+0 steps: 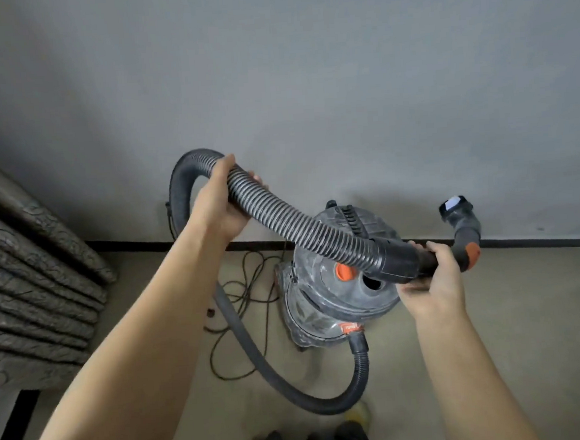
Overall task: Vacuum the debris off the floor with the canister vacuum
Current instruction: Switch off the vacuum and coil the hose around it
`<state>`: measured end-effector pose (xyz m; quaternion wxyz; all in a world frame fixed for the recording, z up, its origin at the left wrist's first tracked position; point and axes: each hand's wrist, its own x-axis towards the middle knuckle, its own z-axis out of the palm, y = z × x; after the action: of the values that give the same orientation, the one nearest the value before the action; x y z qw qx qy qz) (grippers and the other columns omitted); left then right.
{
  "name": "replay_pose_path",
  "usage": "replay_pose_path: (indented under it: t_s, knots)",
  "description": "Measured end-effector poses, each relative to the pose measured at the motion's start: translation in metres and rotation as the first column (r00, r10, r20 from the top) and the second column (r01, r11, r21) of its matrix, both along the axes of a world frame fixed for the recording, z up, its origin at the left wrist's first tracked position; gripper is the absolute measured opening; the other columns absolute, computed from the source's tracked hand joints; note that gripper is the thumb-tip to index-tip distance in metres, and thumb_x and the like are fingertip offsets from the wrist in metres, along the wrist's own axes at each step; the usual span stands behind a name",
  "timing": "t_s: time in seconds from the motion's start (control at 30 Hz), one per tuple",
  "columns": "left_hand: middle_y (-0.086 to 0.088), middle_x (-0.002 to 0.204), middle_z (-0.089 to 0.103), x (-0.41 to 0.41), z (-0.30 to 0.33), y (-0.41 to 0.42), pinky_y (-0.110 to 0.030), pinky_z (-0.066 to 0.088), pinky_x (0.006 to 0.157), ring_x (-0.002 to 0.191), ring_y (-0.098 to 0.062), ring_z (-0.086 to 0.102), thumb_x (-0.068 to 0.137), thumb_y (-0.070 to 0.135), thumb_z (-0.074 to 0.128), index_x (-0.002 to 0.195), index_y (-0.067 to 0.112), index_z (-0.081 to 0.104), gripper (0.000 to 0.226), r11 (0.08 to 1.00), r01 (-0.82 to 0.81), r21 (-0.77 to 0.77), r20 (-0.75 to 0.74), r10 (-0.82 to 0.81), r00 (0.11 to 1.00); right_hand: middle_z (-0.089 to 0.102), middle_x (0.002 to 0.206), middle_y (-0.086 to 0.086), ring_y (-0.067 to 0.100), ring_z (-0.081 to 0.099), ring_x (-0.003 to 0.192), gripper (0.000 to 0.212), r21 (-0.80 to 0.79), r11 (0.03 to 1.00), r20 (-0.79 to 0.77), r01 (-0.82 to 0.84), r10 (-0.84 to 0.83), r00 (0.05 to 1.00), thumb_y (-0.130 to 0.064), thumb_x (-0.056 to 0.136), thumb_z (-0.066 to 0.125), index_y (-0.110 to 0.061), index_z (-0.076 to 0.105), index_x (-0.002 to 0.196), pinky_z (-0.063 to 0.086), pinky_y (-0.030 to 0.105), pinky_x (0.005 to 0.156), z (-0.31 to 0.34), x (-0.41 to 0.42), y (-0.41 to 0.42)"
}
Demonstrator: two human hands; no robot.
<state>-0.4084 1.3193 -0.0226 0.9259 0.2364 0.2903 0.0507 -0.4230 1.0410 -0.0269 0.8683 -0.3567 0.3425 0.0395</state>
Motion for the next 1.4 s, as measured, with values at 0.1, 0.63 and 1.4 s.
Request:
replay_pose_path:
  t_s: [0.1,0.63,1.4]
  knots:
    - [-0.006,0.072,0.055,0.033,0.041,-0.01,-0.033,0.054,0.063,0.059,-0.019,0.057,0.09,0.022,0.062,0.091,0.007,0.049,0.02,0.976,0.155,0.155,0.08,-0.169,0.982,0.065,0.054,-0.002,0.011,0.066,0.05,0.014,-0.011,1.0,-0.016,-0.025,0.025,1.0,-0.015,0.094,0.052,-0.014,0.053,0.08,0.054,0.02,0.052,0.001,0.012,-0.013]
    - [-0.012,0.072,0.056,0.246,0.038,-0.267,-0.033,0.055,0.059,0.056,-0.021,0.057,0.094,0.011,0.056,0.093,0.01,0.042,0.013,0.397,0.573,0.717,-0.034,-0.801,0.598,0.047,0.131,0.017,0.032,0.049,0.12,0.041,-0.318,0.859,-0.564,-0.402,0.169,0.808,-0.02,0.095,0.055,-0.008,0.047,0.133,0.046,0.049,0.096,-0.094,0.142,-0.195]
    - [-0.01,0.11,0.067,0.284,-0.188,-0.184,-0.032,0.047,0.075,0.094,-0.029,0.063,0.099,0.017,0.041,0.122,0.013,0.061,0.031,-0.033,0.651,0.758,-0.652,-0.071,0.755,0.061,0.071,0.006,0.003,0.052,0.032,0.023,-0.784,0.379,-0.388,-0.491,0.319,0.865,-0.025,0.093,0.061,-0.019,0.059,0.115,0.044,0.017,0.032,-0.129,0.353,-0.248]
